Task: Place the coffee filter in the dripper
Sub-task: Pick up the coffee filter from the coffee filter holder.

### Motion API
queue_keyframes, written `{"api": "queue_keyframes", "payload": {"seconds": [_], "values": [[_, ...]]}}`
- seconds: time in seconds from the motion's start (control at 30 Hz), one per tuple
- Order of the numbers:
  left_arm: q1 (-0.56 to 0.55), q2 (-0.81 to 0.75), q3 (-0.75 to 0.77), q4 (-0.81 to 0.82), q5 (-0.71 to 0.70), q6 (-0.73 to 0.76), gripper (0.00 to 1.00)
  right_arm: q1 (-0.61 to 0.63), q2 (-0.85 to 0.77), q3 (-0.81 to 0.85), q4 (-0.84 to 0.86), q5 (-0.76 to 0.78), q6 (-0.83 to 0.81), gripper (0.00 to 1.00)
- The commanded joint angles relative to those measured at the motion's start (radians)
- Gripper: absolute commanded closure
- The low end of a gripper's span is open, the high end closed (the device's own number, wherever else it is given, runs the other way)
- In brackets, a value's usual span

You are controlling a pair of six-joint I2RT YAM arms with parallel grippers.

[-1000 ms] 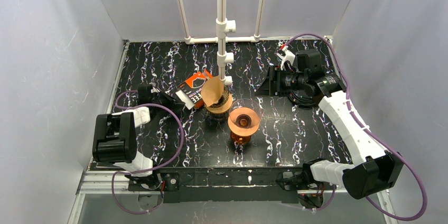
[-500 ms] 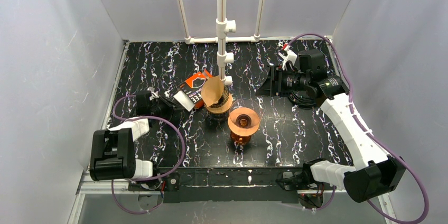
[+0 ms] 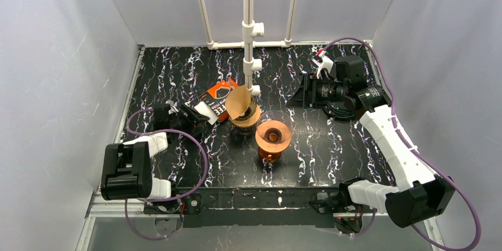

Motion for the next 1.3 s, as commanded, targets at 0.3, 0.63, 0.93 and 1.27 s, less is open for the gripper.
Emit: {"api": "queue_keyframes", "payload": {"seconds": [0.3, 0.63, 0.93, 1.27], "values": [[-0.006, 0.13, 0.085, 0.062, 0.003, 0.01, 0.38, -0.005, -0.005, 0.036, 0.021, 0.003, -0.007, 0.32], [-0.012, 0.19, 0.101, 0.13, -0.008, -0.007, 0.59, -0.005, -0.003, 0.04, 0.019, 0.002, -0.007, 0.32], [-0.013, 0.167, 0.1, 0.147, -0.022, 0.014, 0.79, -0.005, -0.006, 0.036, 0.021, -0.011, -0.002, 0.32], [-0.014, 0.063, 0.083, 0.153, -0.028, 0.065, 1.0, -0.005, -0.015, 0.037, 0.02, -0.014, 0.001, 0.32]]}}
